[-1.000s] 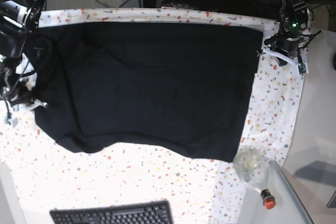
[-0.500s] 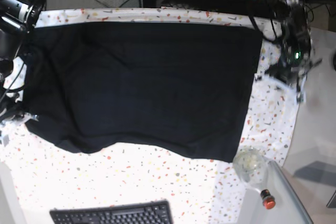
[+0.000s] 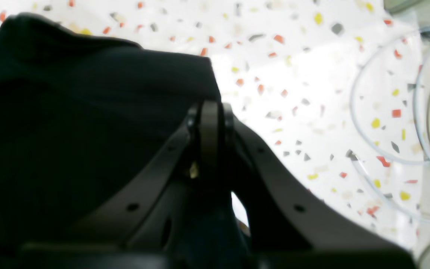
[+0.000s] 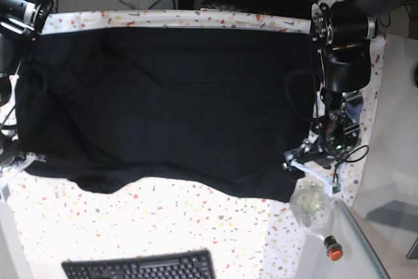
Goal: Layout the t-shirt on the table in an organized manner, then fold the t-shirt properly
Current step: 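Move the left gripper along the shirt side and grasp its hem corner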
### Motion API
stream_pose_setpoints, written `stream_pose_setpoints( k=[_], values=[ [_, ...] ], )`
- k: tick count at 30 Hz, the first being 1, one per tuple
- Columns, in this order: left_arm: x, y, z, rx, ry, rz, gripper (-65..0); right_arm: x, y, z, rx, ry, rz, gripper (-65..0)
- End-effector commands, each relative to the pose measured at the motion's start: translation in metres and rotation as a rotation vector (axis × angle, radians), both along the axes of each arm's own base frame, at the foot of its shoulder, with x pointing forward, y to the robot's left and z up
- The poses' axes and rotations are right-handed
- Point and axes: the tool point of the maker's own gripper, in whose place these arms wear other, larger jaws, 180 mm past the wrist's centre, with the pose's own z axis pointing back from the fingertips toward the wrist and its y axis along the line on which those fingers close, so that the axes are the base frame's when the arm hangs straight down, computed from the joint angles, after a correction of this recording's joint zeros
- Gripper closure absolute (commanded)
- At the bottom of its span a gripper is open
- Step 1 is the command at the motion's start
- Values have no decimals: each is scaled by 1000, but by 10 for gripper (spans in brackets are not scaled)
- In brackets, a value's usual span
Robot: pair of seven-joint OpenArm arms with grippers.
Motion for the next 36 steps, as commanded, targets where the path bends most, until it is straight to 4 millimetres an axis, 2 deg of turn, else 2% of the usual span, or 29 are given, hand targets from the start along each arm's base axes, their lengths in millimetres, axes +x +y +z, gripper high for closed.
stream_pose_setpoints(
  k=[1, 3, 5, 9, 12, 14, 15, 21, 25, 29, 32, 36],
  values=[
    [11, 1, 8, -1, -33, 5, -540, 10, -6, 16, -23, -51, 7, 0],
    [9, -1, -2, -13, -20, 13, -535, 9, -5, 14, -24, -46, 10, 0],
    [6, -8, -11, -23, -2, 7, -502, 7, -5, 12, -23, -45, 10, 0],
    [-1, -32, -24, 5, 35, -84, -365, 6, -4, 11, -26, -71, 12, 0],
    [-13, -39, -35, 14, 67, -112, -211, 6, -5, 9, -26, -70, 12, 0],
    [-20, -39, -41, 14, 79, -112, -54, 6, -5, 9, -25, -69, 12, 0],
    [-21, -39, -42, 14, 82, -112, 0, 6, -5, 8, -25, -68, 11, 0],
    [-28, -41, -36, 22, 107, -135, 0, 3, -5, 6, -25, -61, 11, 0],
    [-37, -40, -12, 57, 99, -140, 0, 1, -5, 3, -25, -55, 11, 0],
    [-56, -23, 10, 49, 123, -53, 0, 1, -5, 4, -27, -55, 11, 0],
    [-75, -17, 13, 37, 171, -33, 0, 1, -5, 4, -27, -55, 11, 0],
    [-102, -19, -1, 33, 222, -34, 0, 1, -5, 4, -27, -55, 11, 0]
  ],
)
